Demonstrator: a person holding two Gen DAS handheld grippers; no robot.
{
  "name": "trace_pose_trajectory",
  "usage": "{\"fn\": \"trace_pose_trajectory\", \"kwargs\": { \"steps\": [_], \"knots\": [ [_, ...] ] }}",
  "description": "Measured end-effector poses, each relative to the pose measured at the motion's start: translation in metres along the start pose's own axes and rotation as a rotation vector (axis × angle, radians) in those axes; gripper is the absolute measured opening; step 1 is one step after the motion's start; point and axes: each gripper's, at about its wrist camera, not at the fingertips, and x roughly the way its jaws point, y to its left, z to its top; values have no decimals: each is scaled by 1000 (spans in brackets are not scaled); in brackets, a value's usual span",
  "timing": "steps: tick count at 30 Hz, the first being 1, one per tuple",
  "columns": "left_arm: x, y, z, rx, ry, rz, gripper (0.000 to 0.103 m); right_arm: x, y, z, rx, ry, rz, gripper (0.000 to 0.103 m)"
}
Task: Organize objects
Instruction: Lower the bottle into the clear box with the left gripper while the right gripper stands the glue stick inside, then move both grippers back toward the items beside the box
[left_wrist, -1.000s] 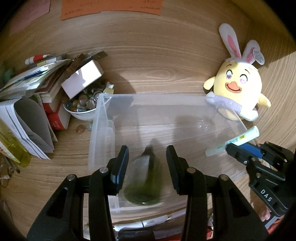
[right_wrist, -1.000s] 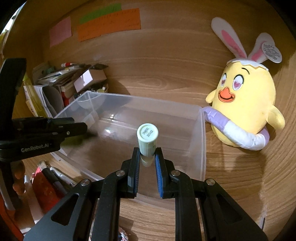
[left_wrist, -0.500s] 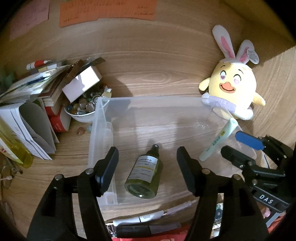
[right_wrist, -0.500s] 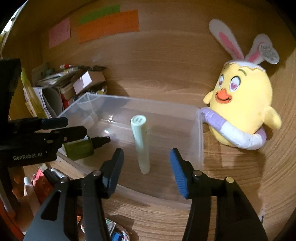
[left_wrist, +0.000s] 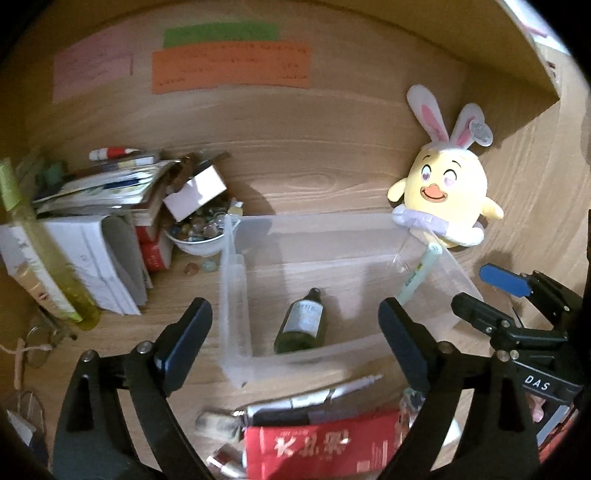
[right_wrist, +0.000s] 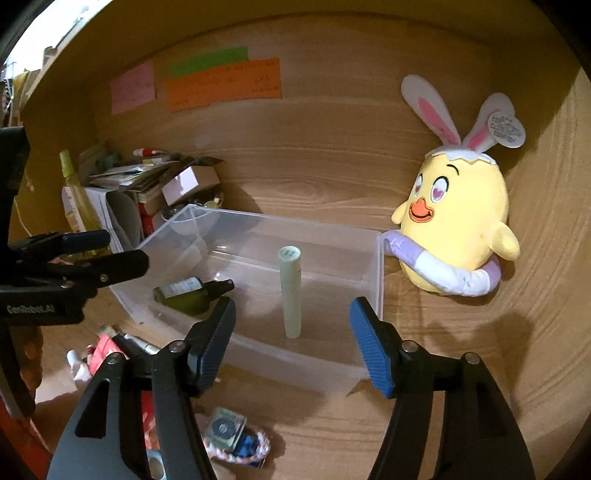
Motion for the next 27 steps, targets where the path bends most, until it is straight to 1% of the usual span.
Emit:
{"fn": "trace_pose_trajectory", "kwargs": {
  "steps": [6, 15, 19, 22, 27],
  "knots": [
    [-21, 12, -19, -1, -1, 15, 95, -14, 7, -17, 17, 13, 18, 61],
    [-39, 25, -59, -24, 37, 25, 95, -27, 23, -47, 43, 43, 55, 62],
    [-41, 25, -78, -14, 69, 25, 95, -29, 28, -62, 52, 66, 71, 62],
    [-43, 23, -97, 12, 99, 29, 95, -30, 29, -74, 70, 88, 92, 62],
    [-47, 26, -123, 32, 142, 36, 95, -33, 30, -90, 92, 114, 98, 62]
  ]
}}
